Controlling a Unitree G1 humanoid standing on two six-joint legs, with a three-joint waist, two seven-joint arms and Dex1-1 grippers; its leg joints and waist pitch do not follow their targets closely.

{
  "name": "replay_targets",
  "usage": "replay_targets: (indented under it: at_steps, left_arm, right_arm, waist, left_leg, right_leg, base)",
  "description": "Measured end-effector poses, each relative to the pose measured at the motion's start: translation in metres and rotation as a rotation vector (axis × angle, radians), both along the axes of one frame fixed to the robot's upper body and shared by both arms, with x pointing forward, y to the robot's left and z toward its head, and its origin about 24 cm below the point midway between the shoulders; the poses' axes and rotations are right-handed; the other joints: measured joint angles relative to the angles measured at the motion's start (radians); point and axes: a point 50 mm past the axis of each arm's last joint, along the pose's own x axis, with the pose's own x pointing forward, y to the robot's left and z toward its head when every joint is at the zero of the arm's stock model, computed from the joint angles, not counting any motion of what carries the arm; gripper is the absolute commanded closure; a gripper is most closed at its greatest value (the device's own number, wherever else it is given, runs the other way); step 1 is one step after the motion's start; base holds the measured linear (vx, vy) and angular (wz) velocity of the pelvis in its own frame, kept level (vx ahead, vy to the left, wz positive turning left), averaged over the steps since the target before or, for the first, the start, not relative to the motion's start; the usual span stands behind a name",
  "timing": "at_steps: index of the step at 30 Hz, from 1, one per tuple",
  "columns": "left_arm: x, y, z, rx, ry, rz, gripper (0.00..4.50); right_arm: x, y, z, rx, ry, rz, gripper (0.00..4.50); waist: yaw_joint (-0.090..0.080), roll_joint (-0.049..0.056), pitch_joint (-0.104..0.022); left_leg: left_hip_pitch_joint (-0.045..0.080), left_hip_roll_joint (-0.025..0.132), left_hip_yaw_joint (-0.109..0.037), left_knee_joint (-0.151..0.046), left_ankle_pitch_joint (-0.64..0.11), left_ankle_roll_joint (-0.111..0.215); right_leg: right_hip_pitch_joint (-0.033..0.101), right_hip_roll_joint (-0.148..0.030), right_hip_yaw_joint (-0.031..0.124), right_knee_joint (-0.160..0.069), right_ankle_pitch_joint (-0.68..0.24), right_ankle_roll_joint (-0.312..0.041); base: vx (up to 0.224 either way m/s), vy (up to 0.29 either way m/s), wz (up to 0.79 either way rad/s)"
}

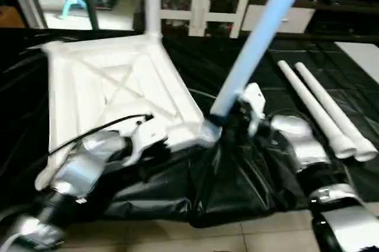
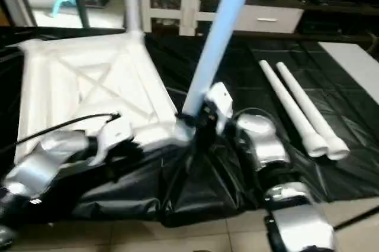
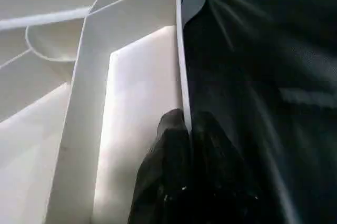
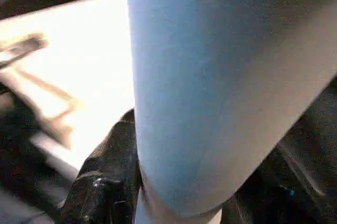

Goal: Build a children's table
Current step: Rotate leg to tighten

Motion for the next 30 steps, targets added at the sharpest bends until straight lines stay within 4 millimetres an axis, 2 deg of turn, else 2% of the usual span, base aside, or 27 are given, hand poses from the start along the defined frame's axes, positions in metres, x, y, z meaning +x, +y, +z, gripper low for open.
replay_targets:
  at_steps: [4, 6, 8, 12, 17, 21, 24, 26, 27, 30]
  left_arm:
    - [0.003, -0.016, -0.001, 0.005, 0.005, 0.065, 4.5]
    - [0.005, -0.026, -0.001, 0.013, 0.004, 0.115, 4.5]
    - [0.007, -0.034, -0.001, 0.023, -0.002, 0.152, 4.5]
    - [0.012, -0.055, 0.0, 0.052, -0.03, 0.197, 4.5]
    - [0.012, -0.06, 0.0, 0.057, -0.037, 0.209, 4.5]
    - [0.012, -0.057, 0.0, 0.064, -0.051, 0.185, 4.5]
    - [0.01, -0.048, 0.0, 0.073, -0.071, 0.159, 4.5]
    - [0.005, -0.035, 0.001, 0.068, -0.087, 0.084, 4.5]
    - [0.001, -0.026, 0.002, 0.065, -0.096, 0.025, 4.5]
    - [-0.004, -0.007, 0.006, 0.061, -0.1, -0.057, 4.5]
  right_arm:
    - [0.003, 0.006, -0.003, -0.017, -0.001, -0.103, 2.66]
    - [0.006, 0.009, -0.004, -0.015, 0.0, -0.172, 2.66]
    - [0.008, 0.013, -0.005, -0.01, 0.0, -0.245, 2.66]
    - [0.013, 0.019, -0.006, 0.029, 0.028, -0.393, 2.66]
    - [0.014, 0.02, -0.006, 0.046, 0.033, -0.441, 2.66]
    - [0.014, 0.021, -0.005, 0.06, 0.037, -0.436, 2.66]
    - [0.014, 0.021, -0.004, 0.077, 0.041, -0.395, 2.66]
    - [0.011, 0.012, 0.0, 0.066, 0.035, -0.265, 2.66]
    - [0.008, 0.006, 0.003, 0.044, 0.03, -0.159, 2.66]
    - [0.002, -0.002, 0.011, -0.008, 0.027, 0.039, 2.66]
  waist:
    - [-0.006, -0.003, -0.003]
    - [-0.007, -0.001, -0.004]
    - [-0.015, 0.0, -0.005]
    - [-0.019, -0.001, -0.005]
    - [-0.022, -0.003, -0.006]
    - [-0.025, -0.004, -0.008]
    - [-0.029, -0.005, -0.008]
    - [-0.03, -0.004, -0.008]
    - [-0.028, -0.004, -0.008]
    - [-0.022, -0.004, -0.008]
  left_leg:
    - [-0.001, 0.001, -0.005, 0.001, 0.0, 0.0]
    - [-0.002, 0.002, -0.007, 0.0, 0.0, 0.0]
    - [-0.003, 0.002, -0.008, -0.001, 0.0, 0.0]
    - [-0.007, 0.0, -0.012, 0.001, 0.0, 0.0]
    - [-0.011, 0.0, -0.016, 0.001, 0.0, 0.0]
    - [-0.016, 0.0, -0.019, 0.0, 0.0, 0.0]
    - [-0.016, 0.0, -0.022, 0.0, -0.003, -0.005]
    - [-0.019, 0.0, -0.024, 0.0, -0.005, -0.008]
    - [-0.025, 0.0, -0.024, -0.001, -0.005, -0.008]
    - [-0.027, 0.003, -0.019, -0.001, -0.005, -0.008]
  right_leg:
    - [0.004, -0.002, -0.01, -0.006, 0.0, 0.0]
    - [0.006, -0.003, -0.015, -0.012, 0.0, 0.0]
    - [0.006, -0.003, -0.018, -0.018, 0.0, 0.0]
    - [0.006, -0.003, -0.02, -0.02, 0.0, 0.0]
    - [0.006, -0.003, -0.022, -0.021, -0.001, 0.0]
    - [0.003, -0.003, -0.024, -0.02, -0.001, 0.0]
    - [0.002, -0.002, -0.026, -0.02, -0.001, 0.0]
    - [-0.001, -0.002, -0.026, -0.02, 0.0, 0.0]
    - [0.001, -0.002, -0.026, -0.019, 0.0, -0.001]
    - [0.002, -0.001, -0.025, -0.016, 0.011, -0.013]
  base:
    - [0.0, 0.0, 0.0]
    - [0.0, 0.0, 0.0]
    - [0.0, 0.0, 0.0]
    - [0.0, 0.0, 0.0]
    - [0.0, 0.0, 0.0]
    - [0.0, 0.0, 0.0]
    - [0.0, 0.0, 0.0]
    - [0.0, 0.0, 0.0]
    - [0.0, 0.0, 0.0]
    - [0.067, -0.015, 0.03]
